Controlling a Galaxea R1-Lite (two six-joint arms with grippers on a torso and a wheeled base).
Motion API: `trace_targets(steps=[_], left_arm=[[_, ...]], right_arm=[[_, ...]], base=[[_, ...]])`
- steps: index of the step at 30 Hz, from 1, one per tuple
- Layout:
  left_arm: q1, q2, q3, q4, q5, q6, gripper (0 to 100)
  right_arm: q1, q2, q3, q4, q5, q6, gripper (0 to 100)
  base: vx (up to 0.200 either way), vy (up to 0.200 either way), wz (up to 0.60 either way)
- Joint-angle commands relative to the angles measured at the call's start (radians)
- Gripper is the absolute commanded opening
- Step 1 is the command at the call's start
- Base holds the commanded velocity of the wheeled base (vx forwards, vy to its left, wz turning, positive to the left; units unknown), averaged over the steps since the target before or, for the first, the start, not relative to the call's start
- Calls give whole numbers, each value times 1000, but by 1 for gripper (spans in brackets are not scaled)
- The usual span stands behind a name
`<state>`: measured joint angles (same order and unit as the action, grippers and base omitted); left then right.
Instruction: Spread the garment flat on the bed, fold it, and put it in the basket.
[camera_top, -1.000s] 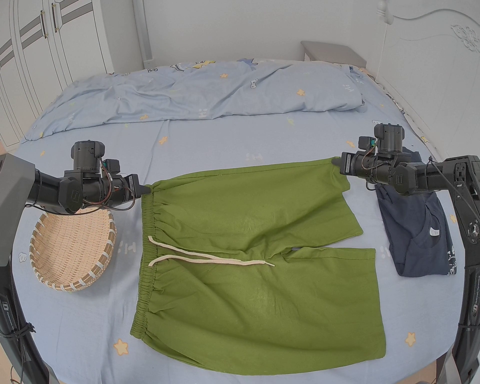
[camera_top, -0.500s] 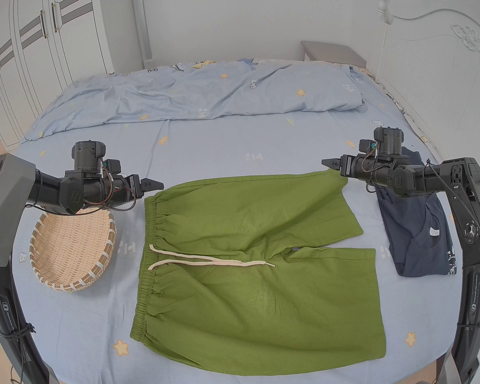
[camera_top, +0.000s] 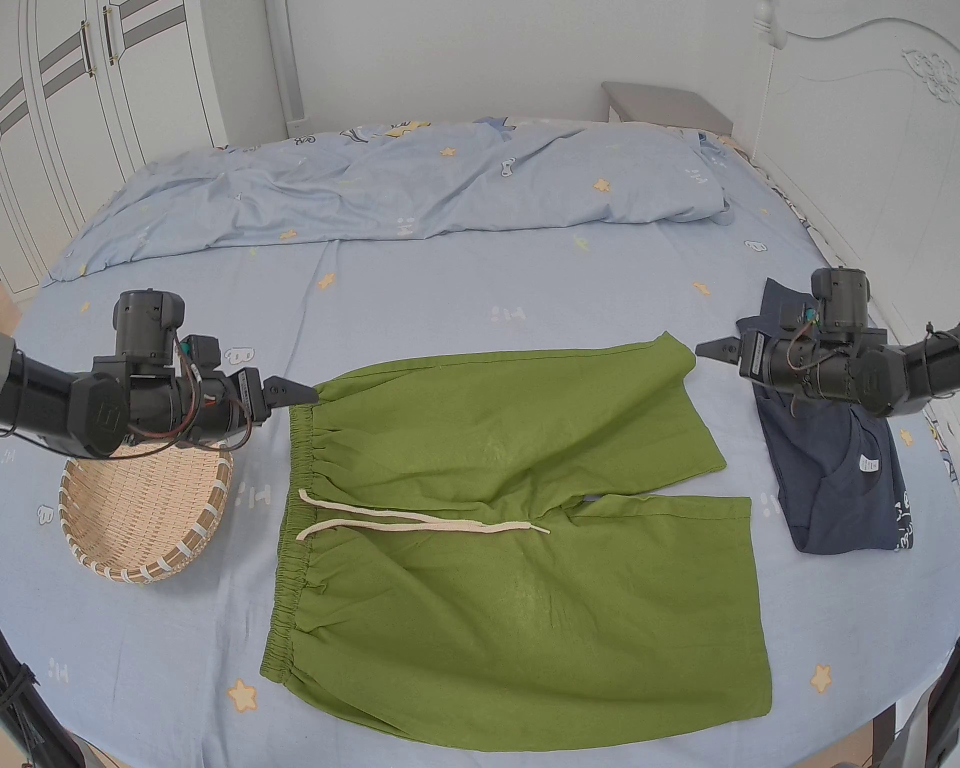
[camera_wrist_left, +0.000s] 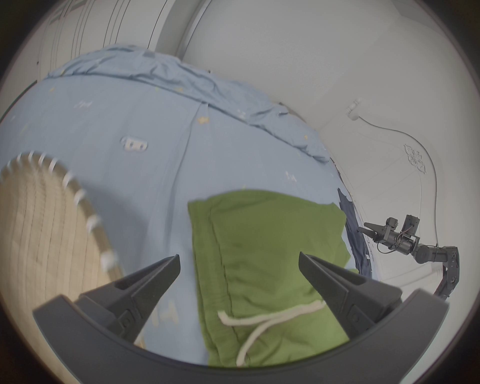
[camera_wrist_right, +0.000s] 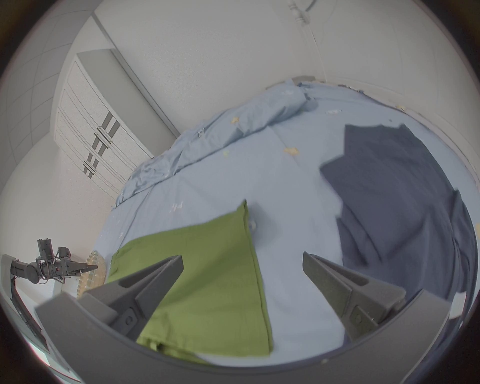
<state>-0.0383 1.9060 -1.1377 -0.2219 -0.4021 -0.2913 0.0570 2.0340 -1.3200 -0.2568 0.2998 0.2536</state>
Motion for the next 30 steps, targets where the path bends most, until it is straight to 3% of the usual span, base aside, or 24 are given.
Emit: trace_targets(steps=[1,3,9,12,19,27,30], left_arm=[[-18,-332,452,-2,-23,-86,100],[-18,-375,536,-7,-50,-101,100],[-2,-555,816,-22,-271,-146,100],[-2,-582,894,-27,-307,-138,100],[1,-521,1026,-160,-308,-83,100],[29,-300,1050,-232,-305,49,100],[40,-252,1050,-264,-304,55,100]], right_arm=[[-23,-357,522,-99,61,24,100],[-20,-402,625,-137,78,22,100],[21,-549,895,-191,101,24,100],[30,-595,950,-190,102,22,100],[37,-650,955,-182,101,24,100],[52,-653,935,-188,101,22,100],[52,-653,929,-188,102,22,100]], base=[[0,0,0],[0,0,0],[0,0,0],[0,0,0],[0,0,0],[0,0,0],[0,0,0]])
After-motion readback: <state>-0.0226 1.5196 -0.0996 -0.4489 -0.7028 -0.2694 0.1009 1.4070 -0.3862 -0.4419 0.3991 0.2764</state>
